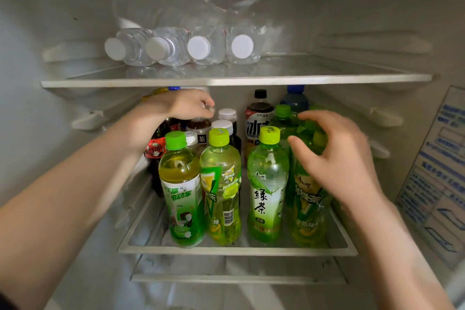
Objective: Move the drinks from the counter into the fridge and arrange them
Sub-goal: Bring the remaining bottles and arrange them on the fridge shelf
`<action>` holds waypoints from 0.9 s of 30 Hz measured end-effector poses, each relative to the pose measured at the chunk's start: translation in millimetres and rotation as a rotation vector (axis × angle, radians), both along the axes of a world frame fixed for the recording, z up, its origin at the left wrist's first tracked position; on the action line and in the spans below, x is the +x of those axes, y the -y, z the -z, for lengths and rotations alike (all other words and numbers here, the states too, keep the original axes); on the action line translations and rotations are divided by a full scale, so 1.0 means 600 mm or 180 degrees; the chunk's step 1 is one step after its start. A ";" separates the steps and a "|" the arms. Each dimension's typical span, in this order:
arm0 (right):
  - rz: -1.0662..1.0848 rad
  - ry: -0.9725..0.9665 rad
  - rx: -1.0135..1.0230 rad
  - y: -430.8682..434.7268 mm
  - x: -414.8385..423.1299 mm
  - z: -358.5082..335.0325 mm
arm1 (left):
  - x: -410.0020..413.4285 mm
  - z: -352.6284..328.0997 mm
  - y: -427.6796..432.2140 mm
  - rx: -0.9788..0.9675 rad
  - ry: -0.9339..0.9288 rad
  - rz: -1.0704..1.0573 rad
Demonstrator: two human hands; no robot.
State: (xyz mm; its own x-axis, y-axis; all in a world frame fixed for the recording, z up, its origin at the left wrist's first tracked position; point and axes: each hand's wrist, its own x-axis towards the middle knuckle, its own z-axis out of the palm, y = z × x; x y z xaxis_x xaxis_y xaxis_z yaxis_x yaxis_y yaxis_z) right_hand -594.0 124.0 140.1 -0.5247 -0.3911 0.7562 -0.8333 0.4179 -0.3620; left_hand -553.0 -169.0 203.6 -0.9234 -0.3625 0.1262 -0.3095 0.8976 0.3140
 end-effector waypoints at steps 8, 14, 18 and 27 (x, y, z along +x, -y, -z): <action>-0.0133 0.0729 -0.0769 -0.002 -0.011 0.043 | -0.030 0.002 0.010 -0.0021 0.0423 -0.0024; -0.0232 0.0742 -0.0821 0.004 -0.010 0.045 | -0.034 0.004 0.030 0.0161 0.0155 0.0425; -0.0294 0.0755 -0.0854 0.007 -0.010 0.047 | -0.044 0.013 0.027 0.0370 -0.0032 0.0607; -0.0338 0.0742 -0.0893 0.008 -0.011 0.049 | -0.067 0.003 -0.021 0.0291 0.0100 0.1017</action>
State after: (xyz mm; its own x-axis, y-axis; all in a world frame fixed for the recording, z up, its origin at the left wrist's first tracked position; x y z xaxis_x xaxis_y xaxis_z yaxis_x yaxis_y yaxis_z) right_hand -600.4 119.4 111.0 -0.6629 -0.2472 0.7067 -0.7484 0.1914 -0.6350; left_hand -593.1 -156.2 202.1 -0.9951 -0.0626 0.0763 -0.0278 0.9194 0.3925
